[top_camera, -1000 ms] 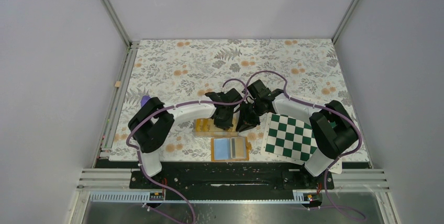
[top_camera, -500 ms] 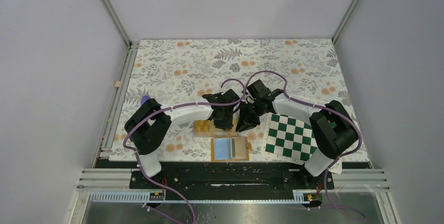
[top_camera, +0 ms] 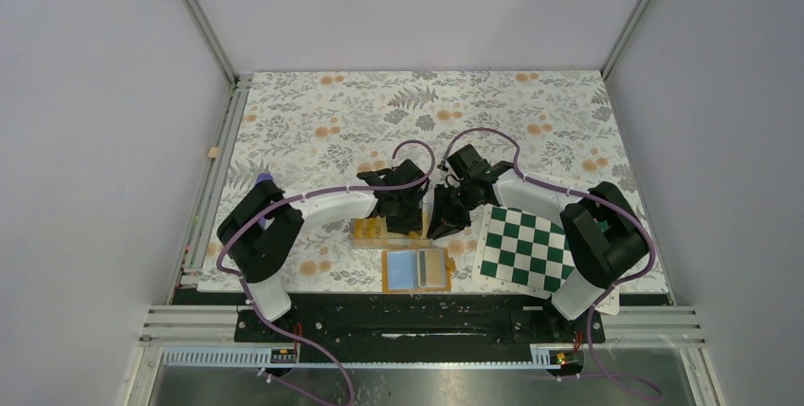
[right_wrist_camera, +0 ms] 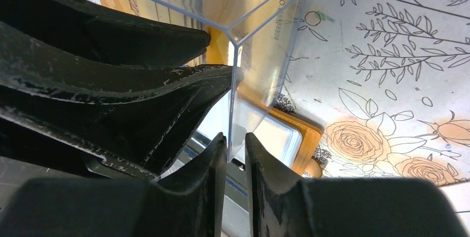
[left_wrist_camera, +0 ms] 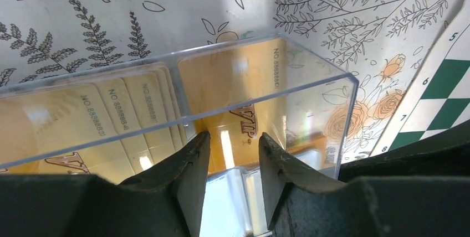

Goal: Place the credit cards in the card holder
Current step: Pick up the credit card from the storage box.

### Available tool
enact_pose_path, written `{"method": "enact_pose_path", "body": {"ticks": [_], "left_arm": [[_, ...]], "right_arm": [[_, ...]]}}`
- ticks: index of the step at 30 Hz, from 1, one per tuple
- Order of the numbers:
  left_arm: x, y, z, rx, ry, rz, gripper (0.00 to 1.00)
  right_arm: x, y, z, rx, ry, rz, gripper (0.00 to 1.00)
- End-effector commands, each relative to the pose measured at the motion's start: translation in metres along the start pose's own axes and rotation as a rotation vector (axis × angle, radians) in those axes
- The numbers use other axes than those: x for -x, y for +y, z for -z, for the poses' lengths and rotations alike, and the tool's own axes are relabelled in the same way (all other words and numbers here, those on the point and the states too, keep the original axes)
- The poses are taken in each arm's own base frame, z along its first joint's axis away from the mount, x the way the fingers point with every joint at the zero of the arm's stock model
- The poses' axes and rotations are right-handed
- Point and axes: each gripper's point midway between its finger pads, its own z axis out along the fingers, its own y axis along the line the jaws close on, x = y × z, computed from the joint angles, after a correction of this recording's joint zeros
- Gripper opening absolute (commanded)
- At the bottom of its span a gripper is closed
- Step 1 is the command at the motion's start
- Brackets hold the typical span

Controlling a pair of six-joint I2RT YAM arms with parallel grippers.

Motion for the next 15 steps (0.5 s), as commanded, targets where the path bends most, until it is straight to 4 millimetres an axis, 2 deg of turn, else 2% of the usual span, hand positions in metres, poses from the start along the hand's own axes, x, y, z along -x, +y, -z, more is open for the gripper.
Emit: {"method": "enact_pose_path", "body": {"ticks": [1, 6, 9, 15], "left_arm": [[-0.003, 0.007, -0.007, 0.021, 0.004, 0.001, 0.37], [-0.004, 0.007, -0.01, 0.024, 0.008, -0.002, 0.24], [-0.006, -0.004, -0.01, -0.047, 0.009, 0.007, 0.17], [0.002, -0.028, 0.004, -0.204, -0.034, 0.034, 0.14]], "right_arm": [[-0.007, -0.001, -0.003, 0.005, 0.034, 0.014, 0.24], [-0.007, -0.001, -0.002, 0.005, 0.031, 0.014, 0.24], [-0.007, 0.0, -0.002, 0.008, 0.03, 0.018, 0.24], [-0.005, 0.005, 0.001, 0.046, 0.017, 0.009, 0.24]]}}
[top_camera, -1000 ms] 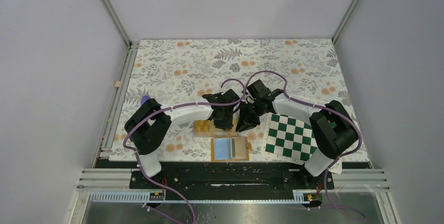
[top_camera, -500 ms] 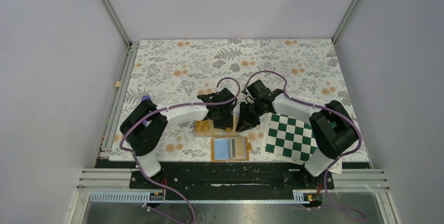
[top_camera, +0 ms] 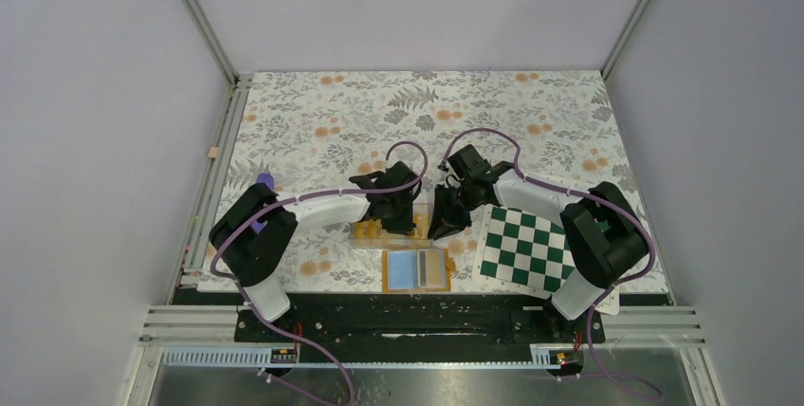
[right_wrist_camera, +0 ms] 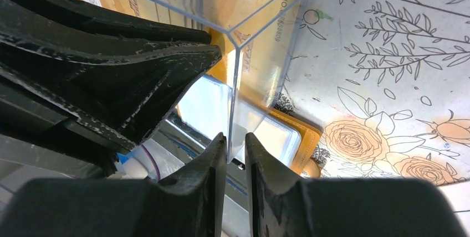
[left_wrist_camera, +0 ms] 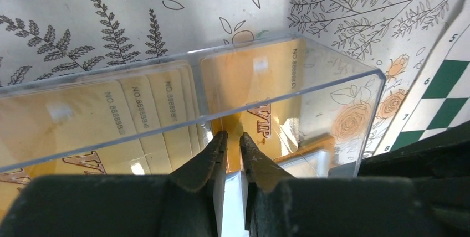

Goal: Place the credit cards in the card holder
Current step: Pick up the credit card from the storage box.

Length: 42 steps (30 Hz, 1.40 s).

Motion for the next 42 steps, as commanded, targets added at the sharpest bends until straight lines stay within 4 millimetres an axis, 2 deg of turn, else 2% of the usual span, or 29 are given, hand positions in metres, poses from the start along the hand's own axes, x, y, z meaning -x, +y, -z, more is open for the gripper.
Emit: {"method": "enact_pose_path", "body": {"ticks": [1, 11, 25, 34, 42], "left_arm": [[0.005, -0.037, 0.006, -0.203, -0.032, 0.029, 0.13], [0.014, -0.045, 0.025, -0.346, -0.081, 0.088, 0.09], [0.021, -0.051, 0.041, -0.374, -0.114, 0.069, 0.07], [0.023, -0.053, 0.046, -0.387, -0.126, 0.065, 0.07], [0.018, -0.056, 0.037, -0.404, -0.099, 0.056, 0.1]], "right_arm": [[-0.005, 0.006, 0.0, 0.057, 0.016, -0.002, 0.24], [-0.002, 0.007, 0.002, 0.109, 0.007, -0.035, 0.24], [-0.002, 0.004, 0.001, 0.109, 0.013, -0.042, 0.23], [-0.002, 0.003, 0.001, 0.107, 0.012, -0.044, 0.23], [-0.001, 0.003, 0.002, 0.109, 0.008, -0.044, 0.23]]}}
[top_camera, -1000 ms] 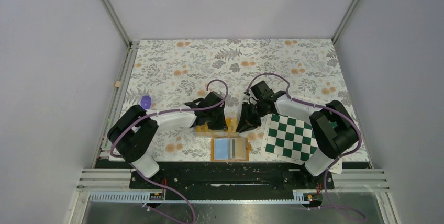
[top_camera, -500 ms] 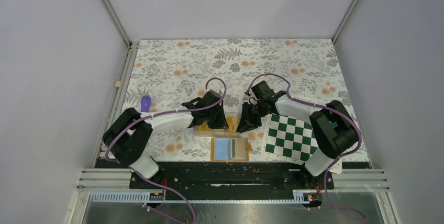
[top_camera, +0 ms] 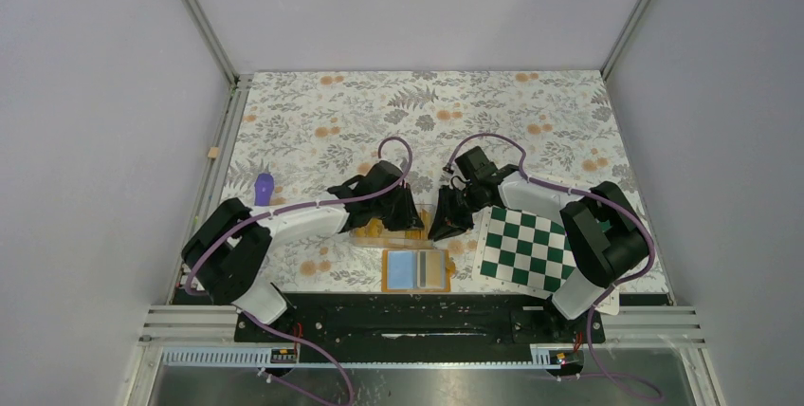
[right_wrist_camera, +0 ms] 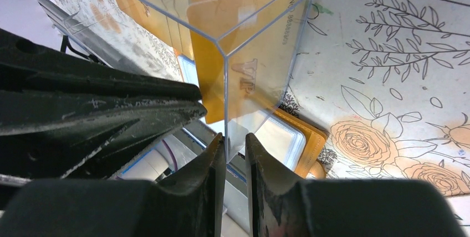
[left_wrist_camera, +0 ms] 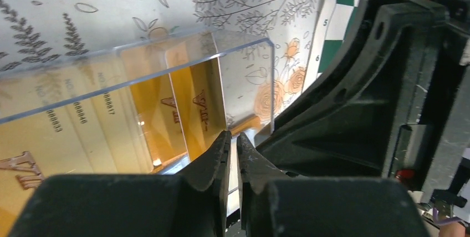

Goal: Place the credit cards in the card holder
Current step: Pick up the credit card from the storage box.

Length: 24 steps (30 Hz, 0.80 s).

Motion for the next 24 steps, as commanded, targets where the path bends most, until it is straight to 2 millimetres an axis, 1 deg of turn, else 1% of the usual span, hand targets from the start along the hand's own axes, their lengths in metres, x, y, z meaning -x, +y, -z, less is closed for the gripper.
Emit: {"method": "enact_pose_path", "body": {"ticks": [1, 5, 10, 19, 21, 24], "left_arm": [[0.008, -0.027, -0.002, -0.108, -0.015, -0.016, 0.1], [0.008, -0.025, -0.005, -0.091, -0.01, -0.02, 0.14], [0.0, -0.001, -0.014, 0.033, 0.028, -0.015, 0.15], [-0.009, 0.015, -0.027, 0.098, 0.075, 0.002, 0.15], [-0.008, 0.015, -0.027, 0.102, 0.074, -0.002, 0.13], [-0.004, 0.01, -0.024, 0.091, 0.058, -0.007, 0.04]], "right_arm": [[0.001, 0.005, 0.001, 0.027, -0.012, 0.022, 0.23], [0.001, 0.005, 0.002, 0.027, -0.014, 0.022, 0.23], [0.001, 0.006, 0.003, 0.031, -0.016, 0.024, 0.23], [0.002, 0.006, 0.004, 0.034, -0.02, 0.025, 0.23], [0.002, 0.007, 0.005, 0.036, -0.021, 0.026, 0.23], [0.003, 0.007, 0.007, 0.038, -0.027, 0.027, 0.23]]}}
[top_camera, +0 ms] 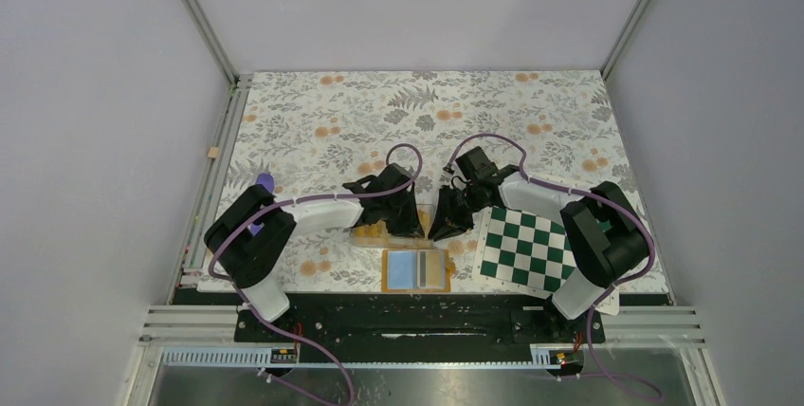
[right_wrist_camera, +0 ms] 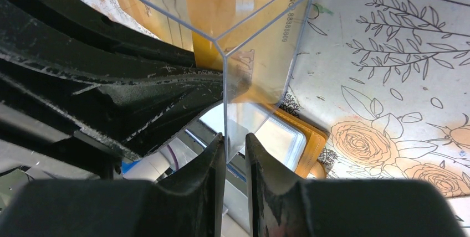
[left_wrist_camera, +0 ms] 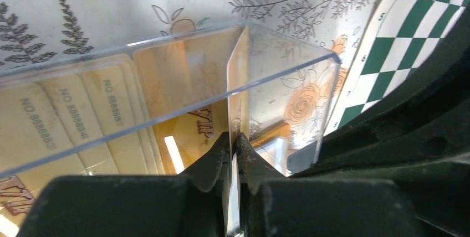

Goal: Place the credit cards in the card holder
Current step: Pick up the credit card from the storage box.

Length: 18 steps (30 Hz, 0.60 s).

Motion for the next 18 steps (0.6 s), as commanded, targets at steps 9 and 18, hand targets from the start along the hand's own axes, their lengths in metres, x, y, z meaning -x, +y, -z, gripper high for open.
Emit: {"method": "enact_pose_path", "body": {"ticks": [9, 18], "left_arm": [[0.047, -0.045, 0.064, -0.054, -0.214, -0.098, 0.0], [0.053, -0.062, 0.144, -0.165, -0.391, -0.15, 0.0]], "right_arm": [[0.014, 0.025, 0.037, 0.066, -0.136, 0.082, 0.46], [0.011, 0.043, 0.091, 0.126, -0.269, 0.155, 0.73]]}}
